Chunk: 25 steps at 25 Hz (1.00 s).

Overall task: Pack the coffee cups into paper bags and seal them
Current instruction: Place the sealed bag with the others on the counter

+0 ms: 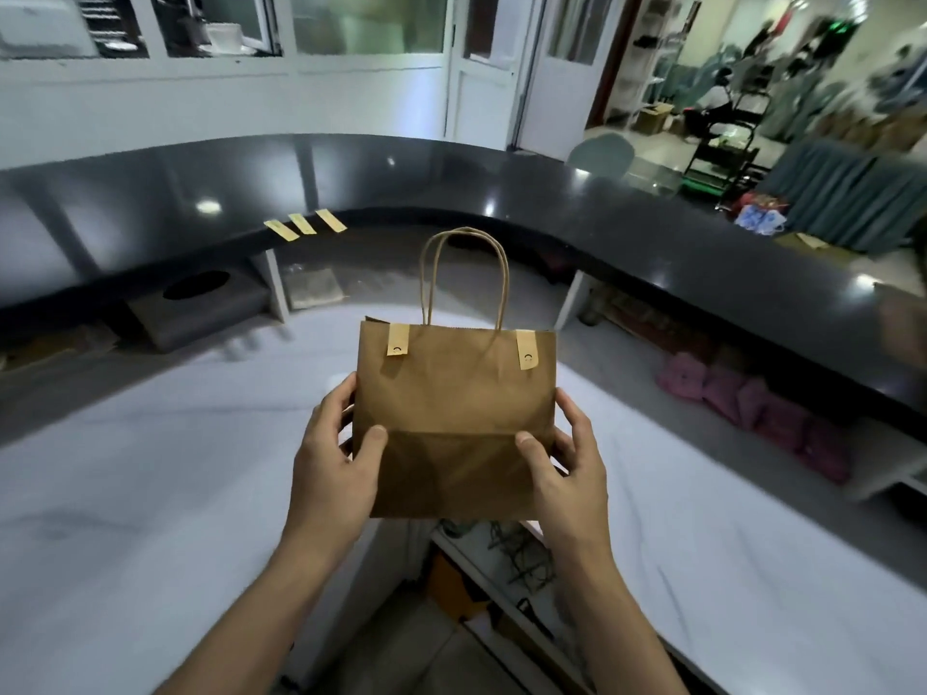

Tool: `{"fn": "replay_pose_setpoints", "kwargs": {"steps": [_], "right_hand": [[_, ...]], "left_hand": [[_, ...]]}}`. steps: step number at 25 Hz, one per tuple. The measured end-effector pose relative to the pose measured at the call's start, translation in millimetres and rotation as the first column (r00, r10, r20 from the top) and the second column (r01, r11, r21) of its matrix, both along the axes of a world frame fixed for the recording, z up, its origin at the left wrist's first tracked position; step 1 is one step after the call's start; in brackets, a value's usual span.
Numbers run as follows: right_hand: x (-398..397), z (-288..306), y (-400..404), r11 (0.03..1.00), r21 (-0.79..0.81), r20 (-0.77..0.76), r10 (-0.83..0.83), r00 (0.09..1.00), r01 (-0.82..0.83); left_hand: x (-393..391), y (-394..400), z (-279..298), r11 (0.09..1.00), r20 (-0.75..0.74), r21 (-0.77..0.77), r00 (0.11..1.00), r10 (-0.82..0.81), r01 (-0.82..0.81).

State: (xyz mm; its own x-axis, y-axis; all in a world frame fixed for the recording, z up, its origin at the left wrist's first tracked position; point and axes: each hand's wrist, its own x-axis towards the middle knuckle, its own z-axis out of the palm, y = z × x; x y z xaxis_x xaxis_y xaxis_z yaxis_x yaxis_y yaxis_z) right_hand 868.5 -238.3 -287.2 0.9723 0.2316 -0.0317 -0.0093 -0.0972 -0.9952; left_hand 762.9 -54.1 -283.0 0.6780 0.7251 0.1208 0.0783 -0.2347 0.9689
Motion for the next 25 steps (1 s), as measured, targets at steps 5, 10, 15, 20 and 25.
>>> {"fn": "replay_pose_setpoints", "kwargs": {"steps": [5, 10, 15, 20, 25], "right_hand": [[13.5, 0.0, -63.7, 0.993, 0.003, 0.032, -0.118, 0.992, 0.118], [15.5, -1.8, -136.9, 0.95, -0.004, 0.04, -0.312, 0.949, 0.312], [13.1, 0.2, -186.8, 0.882, -0.003, 0.06, -0.47, 0.881, 0.471], [18.7, 5.0, -221.5, 0.792, 0.012, 0.067, -0.609, 0.79, 0.61], [41.8, 15.4, -243.6, 0.696, 0.025, 0.094, -0.717, 0.691, 0.718]], "left_hand": [[35.4, -53.8, -2.6, 0.993, 0.019, -0.01, 0.993, -0.12, 0.121], [77.2, -113.2, -3.4, 0.951, 0.01, -0.033, 0.952, -0.306, 0.307], [110.6, -158.4, 1.6, 0.886, 0.033, -0.046, 0.887, -0.461, 0.462], [150.5, -194.2, 6.2, 0.795, 0.073, -0.035, 0.795, -0.602, 0.606], [200.2, -219.4, 18.6, 0.706, 0.129, -0.029, 0.703, -0.699, 0.708]]}}
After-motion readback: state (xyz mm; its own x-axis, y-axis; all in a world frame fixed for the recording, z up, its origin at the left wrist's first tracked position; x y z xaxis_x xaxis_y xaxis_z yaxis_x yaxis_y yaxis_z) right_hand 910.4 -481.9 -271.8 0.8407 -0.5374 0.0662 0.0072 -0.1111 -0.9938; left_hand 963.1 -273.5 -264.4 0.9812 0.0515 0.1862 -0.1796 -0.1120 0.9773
